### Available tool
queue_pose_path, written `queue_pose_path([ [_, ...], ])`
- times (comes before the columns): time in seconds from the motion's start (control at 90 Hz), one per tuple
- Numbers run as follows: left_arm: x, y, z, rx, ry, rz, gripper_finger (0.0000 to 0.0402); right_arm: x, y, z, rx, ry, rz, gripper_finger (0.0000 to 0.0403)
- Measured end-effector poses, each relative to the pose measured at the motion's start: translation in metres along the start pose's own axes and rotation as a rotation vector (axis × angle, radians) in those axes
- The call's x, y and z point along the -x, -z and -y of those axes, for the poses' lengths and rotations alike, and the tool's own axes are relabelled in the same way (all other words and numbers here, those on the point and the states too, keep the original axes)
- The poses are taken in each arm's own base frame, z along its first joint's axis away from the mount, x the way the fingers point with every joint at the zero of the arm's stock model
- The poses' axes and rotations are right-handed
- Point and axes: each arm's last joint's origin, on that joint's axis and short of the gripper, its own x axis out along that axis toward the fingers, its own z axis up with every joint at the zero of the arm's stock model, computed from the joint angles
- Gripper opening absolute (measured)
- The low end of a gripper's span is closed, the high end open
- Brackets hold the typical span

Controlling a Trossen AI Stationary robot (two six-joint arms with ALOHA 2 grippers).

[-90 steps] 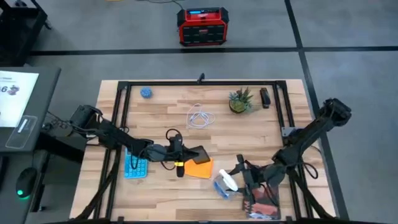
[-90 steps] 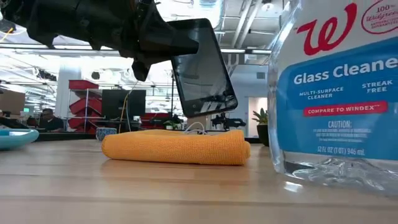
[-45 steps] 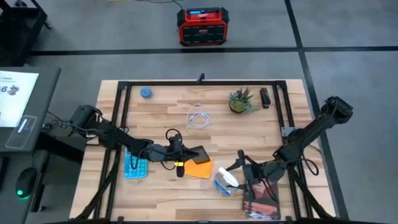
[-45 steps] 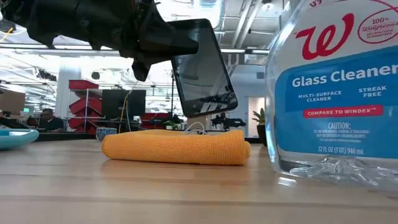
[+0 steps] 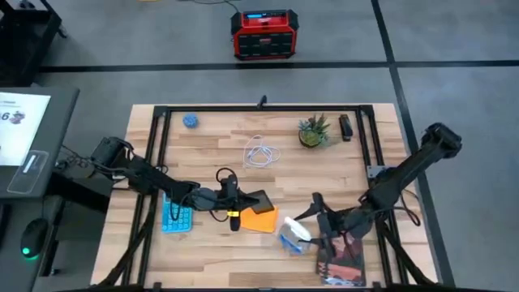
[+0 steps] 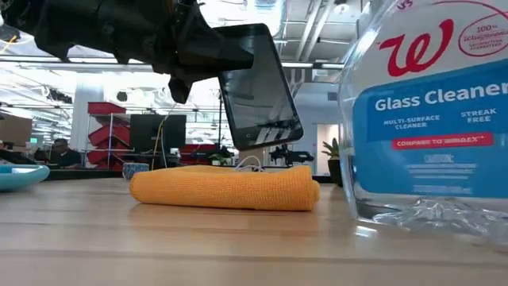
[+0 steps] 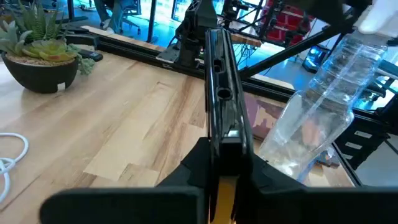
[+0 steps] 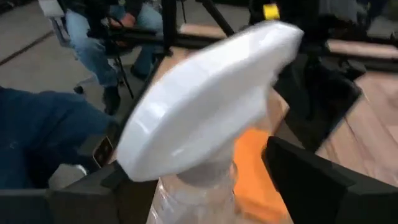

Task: Apply microfiber cloth
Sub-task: Spray the black cellphone

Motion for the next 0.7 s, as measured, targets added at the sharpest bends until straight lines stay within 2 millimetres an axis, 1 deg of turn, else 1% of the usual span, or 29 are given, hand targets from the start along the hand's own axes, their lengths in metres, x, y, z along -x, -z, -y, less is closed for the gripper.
queue_pose_path([
  [0.133,0.0,0.0001,0.0,-0.004,0.0,-0.001,0.001,0.0022,-0.0036,0.0029,0.024,0.021,-0.056,0.0277],
  [0.333,0.0,0.0003,-0.0001,-0.006,-0.001,-0.003,0.001,0.0016,-0.0047,0.005,0.03,0.029,-0.06,0.0277],
  [0.511,0.0,0.0005,-0.0002,-0.006,-0.002,-0.005,0.001,-0.0009,-0.0057,0.0102,-0.06,0.048,-0.06,0.0278],
  [0.7,0.0,0.0005,-0.0002,-0.006,-0.002,-0.005,0.001,-0.0005,-0.0073,0.0079,-0.081,0.037,-0.041,0.0302],
])
